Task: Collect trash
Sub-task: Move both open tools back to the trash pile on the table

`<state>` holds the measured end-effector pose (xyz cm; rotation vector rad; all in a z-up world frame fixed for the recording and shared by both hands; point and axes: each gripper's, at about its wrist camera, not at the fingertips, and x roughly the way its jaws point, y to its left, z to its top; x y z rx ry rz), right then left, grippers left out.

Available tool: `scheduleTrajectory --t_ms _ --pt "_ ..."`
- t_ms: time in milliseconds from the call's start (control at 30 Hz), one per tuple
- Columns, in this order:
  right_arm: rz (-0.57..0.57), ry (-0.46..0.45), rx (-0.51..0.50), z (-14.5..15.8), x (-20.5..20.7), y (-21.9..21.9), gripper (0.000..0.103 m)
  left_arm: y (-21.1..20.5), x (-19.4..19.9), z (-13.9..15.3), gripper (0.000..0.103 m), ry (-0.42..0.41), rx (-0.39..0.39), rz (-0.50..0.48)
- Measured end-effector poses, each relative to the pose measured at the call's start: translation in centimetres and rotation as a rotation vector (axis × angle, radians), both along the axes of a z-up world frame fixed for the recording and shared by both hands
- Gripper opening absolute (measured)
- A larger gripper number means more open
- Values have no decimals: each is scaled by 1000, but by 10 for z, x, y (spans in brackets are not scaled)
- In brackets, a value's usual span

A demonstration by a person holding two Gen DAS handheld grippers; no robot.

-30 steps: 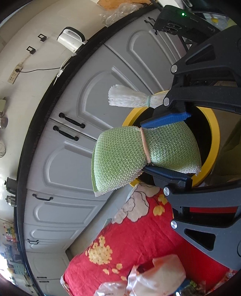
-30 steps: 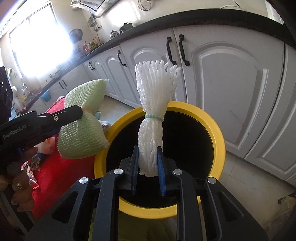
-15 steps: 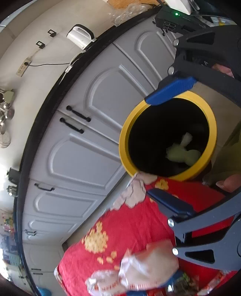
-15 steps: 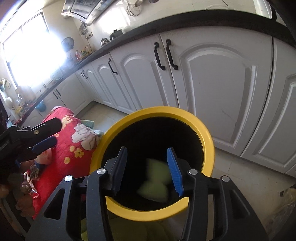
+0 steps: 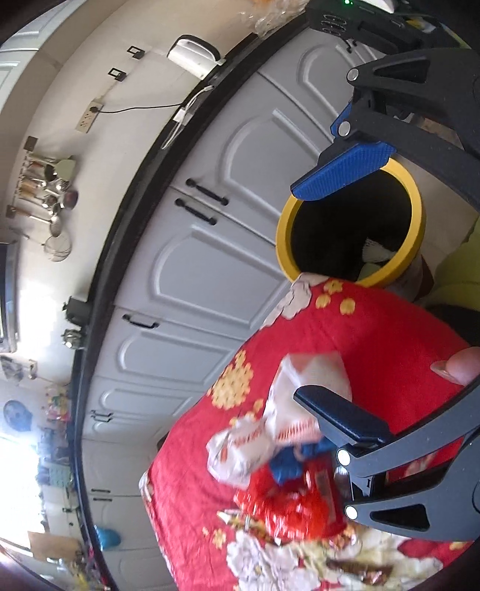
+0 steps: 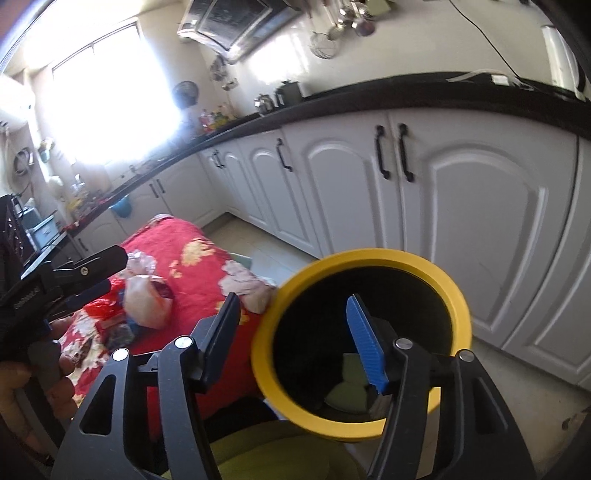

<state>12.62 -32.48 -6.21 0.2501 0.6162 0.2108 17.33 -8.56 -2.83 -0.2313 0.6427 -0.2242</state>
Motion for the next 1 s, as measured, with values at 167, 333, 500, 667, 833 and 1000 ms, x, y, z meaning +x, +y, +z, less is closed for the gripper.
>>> scheduleTrajectory --t_ms 167,333,500,667,833,1000 --pt "47 -29 -20 11 -5 20 58 21 -10 9 92 -29 3 46" --pt "90 -60 -36 21 -11 40 68 40 -18 15 92 -50 2 84" --pt "130 -87 -50 30 -14 57 69 56 -24 20 92 -66 -7 117" --pt "166 -98 -56 36 -16 73 69 77 -30 22 92 -76 -16 163" --pt "209 -105 -62 41 -14 93 70 99 -32 23 92 -78 -25 208" --pt "251 -109 -71 42 -10 111 71 115 -34 21 92 -75 -32 242"
